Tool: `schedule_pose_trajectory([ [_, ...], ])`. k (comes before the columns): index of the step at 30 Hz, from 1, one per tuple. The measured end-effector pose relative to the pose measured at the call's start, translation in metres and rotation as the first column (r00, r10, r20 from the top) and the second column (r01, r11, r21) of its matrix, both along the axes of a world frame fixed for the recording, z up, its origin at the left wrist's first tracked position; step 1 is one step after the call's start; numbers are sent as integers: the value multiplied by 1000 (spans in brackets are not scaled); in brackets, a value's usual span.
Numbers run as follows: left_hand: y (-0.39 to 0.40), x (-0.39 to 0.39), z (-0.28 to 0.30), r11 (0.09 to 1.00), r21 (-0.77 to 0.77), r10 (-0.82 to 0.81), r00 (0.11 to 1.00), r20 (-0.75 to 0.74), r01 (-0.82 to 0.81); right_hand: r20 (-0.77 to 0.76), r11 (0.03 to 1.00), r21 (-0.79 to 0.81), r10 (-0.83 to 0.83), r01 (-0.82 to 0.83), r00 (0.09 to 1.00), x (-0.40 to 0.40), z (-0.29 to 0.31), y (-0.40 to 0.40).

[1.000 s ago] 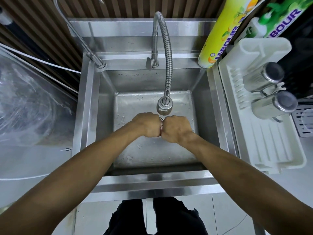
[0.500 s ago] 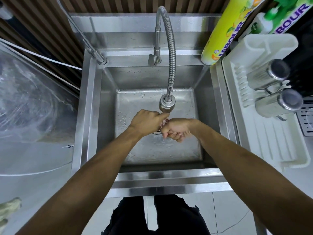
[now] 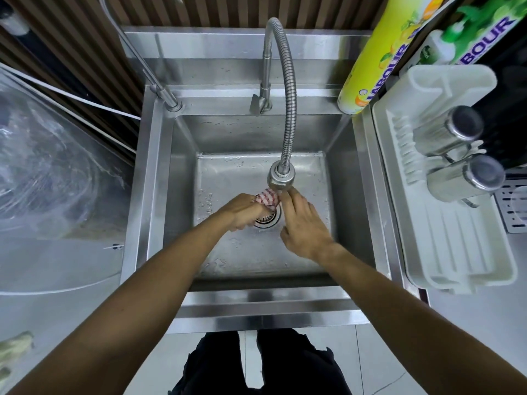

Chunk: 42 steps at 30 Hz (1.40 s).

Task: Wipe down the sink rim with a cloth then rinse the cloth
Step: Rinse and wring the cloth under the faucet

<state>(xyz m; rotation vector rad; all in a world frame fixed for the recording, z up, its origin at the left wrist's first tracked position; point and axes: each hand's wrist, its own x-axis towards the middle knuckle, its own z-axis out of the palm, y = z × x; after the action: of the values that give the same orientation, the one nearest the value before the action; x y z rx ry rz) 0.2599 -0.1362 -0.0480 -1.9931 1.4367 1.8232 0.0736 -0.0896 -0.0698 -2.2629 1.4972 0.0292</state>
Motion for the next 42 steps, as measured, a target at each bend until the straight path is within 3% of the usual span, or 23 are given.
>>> schedule_pose_trajectory([
  [3,6,-4,2,953,277,-103,991,-81,122,-164,960,-235,114,-151,980,-2,-6,20],
  [6,11,-9,0,893,404,-108,967,-230,196,-66,951,-244,177,-188,982,-3,-11,8],
  [8,12,-10,-2,897,392,-105,961,-258,203,-38,953,-227,196,-200,980,2,-2,-6],
  [11,12,-13,1,909,317,-211,954,-214,272,-245,941,-113,284,-318,927,11,20,-26],
  [14,9,-18,3,899,208,-388,921,-30,386,-368,953,59,298,-297,881,25,34,-31],
  [17,9,-23,1,828,1,-539,795,278,561,-380,977,137,205,-164,902,36,38,-25],
  [20,17,-24,3,662,-202,-524,639,564,721,-276,950,307,39,50,960,37,32,-20],
  [23,22,-19,-2,465,-318,-487,539,687,826,-98,778,582,-224,238,970,36,30,-17],
  [26,19,-11,-4,289,-369,-472,466,748,884,39,577,769,-474,276,880,35,28,-11],
  [28,16,-6,-4,216,-416,-462,468,753,883,75,463,850,-581,253,811,34,30,-9],
  [30,16,-2,-3,193,-489,-458,519,722,851,54,349,915,-606,204,794,30,34,-12],
  [34,17,2,-6,147,-613,-446,605,659,776,18,195,977,-485,88,875,22,36,-23],
  [39,24,9,-3,181,-505,-591,504,630,844,-21,266,961,-193,73,981,16,28,-41],
  [42,30,13,2,277,-542,-582,587,563,794,-30,239,968,-170,71,985,17,29,-50],
])
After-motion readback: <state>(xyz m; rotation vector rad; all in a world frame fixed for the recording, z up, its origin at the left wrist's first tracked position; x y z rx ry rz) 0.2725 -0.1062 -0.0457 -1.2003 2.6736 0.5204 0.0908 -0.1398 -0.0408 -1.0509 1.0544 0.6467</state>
